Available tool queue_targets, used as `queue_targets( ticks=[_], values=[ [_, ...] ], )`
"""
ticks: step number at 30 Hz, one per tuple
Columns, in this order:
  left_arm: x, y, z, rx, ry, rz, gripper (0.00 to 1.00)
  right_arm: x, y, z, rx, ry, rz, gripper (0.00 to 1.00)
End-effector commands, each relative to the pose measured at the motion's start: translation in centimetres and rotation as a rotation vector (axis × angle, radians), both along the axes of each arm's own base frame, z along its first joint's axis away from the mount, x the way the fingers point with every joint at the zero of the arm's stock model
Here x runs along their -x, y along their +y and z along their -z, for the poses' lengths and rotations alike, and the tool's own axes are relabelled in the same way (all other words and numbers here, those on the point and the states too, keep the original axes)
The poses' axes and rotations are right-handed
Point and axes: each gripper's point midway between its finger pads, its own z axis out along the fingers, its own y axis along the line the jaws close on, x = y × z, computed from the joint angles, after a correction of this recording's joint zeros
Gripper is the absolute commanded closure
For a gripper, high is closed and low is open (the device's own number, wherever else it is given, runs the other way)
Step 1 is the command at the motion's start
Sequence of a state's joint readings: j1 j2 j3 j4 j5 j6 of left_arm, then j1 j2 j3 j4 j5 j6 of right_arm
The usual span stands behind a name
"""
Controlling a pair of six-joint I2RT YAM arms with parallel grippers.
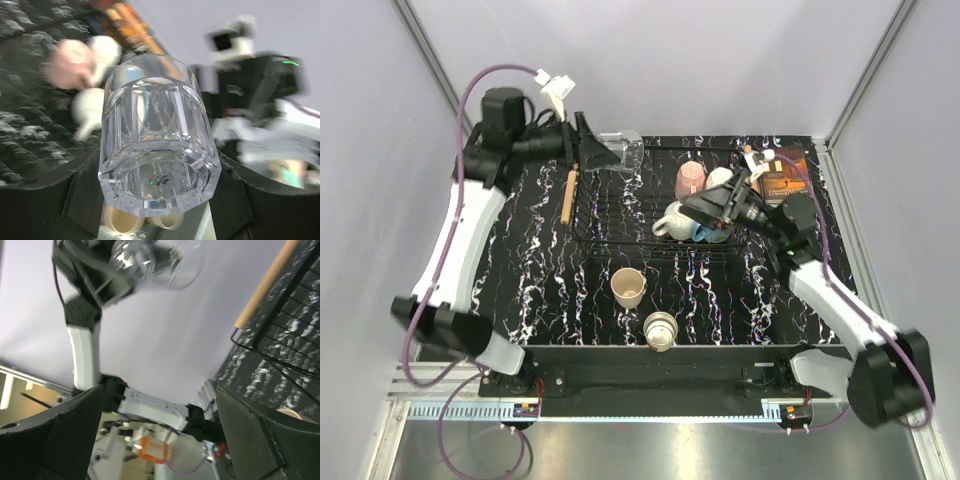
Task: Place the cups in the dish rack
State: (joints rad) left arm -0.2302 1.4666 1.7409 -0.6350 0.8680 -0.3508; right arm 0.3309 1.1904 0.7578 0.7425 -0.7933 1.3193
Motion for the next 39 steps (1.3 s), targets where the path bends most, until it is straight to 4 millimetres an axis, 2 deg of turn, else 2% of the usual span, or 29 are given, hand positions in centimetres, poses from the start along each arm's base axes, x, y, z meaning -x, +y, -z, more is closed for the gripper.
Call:
queue_targets(
  ticks=[1,4,5,6,7,9,10,13,14,16,21,28,35,39],
  values=[
    [-7.4,0.1,5.3,-0.289,-0.036,-0.11,1.0,3.5,-2.0,-1.4,0.138,-0.192,0.089,0.03],
    [-11.2,-1.7,8.0,-0.426,-0.086,-0.114,1.0,5.5,-3.5,-2.3,0.208,-0.266,0.167,0.06],
    [-12.0,-2.2,8.4,-0.474,-0.139,-0.084,1.0,6.3,-4.1,-2.3,0.229,-0.273,0.186,0.06],
    [-12.4,-3.2,8.0,-0.507,-0.17,-0.081,1.0,6.8,-4.3,-2.4,0.238,-0.282,0.197,0.06],
    [-13.7,-4.1,10.6,-0.543,-0.144,-0.058,1.0,7.1,-4.6,-2.3,0.244,-0.28,0.205,0.05],
    [-15.1,-4.8,12.3,-0.603,-0.174,-0.054,1.0,8.0,-5.2,-2.1,0.247,-0.282,0.233,0.05],
    [-16.0,-5.3,14.0,-0.634,-0.167,-0.051,1.0,8.3,-5.4,-2.1,0.244,-0.285,0.243,0.05],
    [-17.3,-5.7,16.5,-0.697,-0.187,-0.053,1.0,9.1,-6.2,-1.5,0.25,-0.269,0.275,0.05],
    [-17.7,-5.9,18.0,-0.719,-0.18,-0.045,1.0,9.5,-6.4,-1.5,0.25,-0.27,0.283,0.05],
    [-18.6,-5.9,19.1,-0.739,-0.187,-0.063,1.0,9.8,-6.6,-1.2,0.257,-0.264,0.288,0.05],
    [-19.3,-6.8,22.6,-0.825,-0.198,-0.048,1.0,10.3,-7.2,-1.1,0.286,-0.263,0.313,0.05],
    [-19.9,-7.3,25.5,-0.877,-0.198,-0.051,1.0,10.0,-7.3,-0.8,0.308,-0.265,0.32,0.05],
    [-19.0,-7.3,29.3,-0.931,-0.153,-0.006,1.0,9.6,-7.4,-0.4,0.324,-0.252,0.336,0.05],
    [-18.6,-7.1,30.3,-0.947,-0.137,0.006,1.0,9.3,-7.5,-0.2,0.337,-0.233,0.344,0.07]
  ],
)
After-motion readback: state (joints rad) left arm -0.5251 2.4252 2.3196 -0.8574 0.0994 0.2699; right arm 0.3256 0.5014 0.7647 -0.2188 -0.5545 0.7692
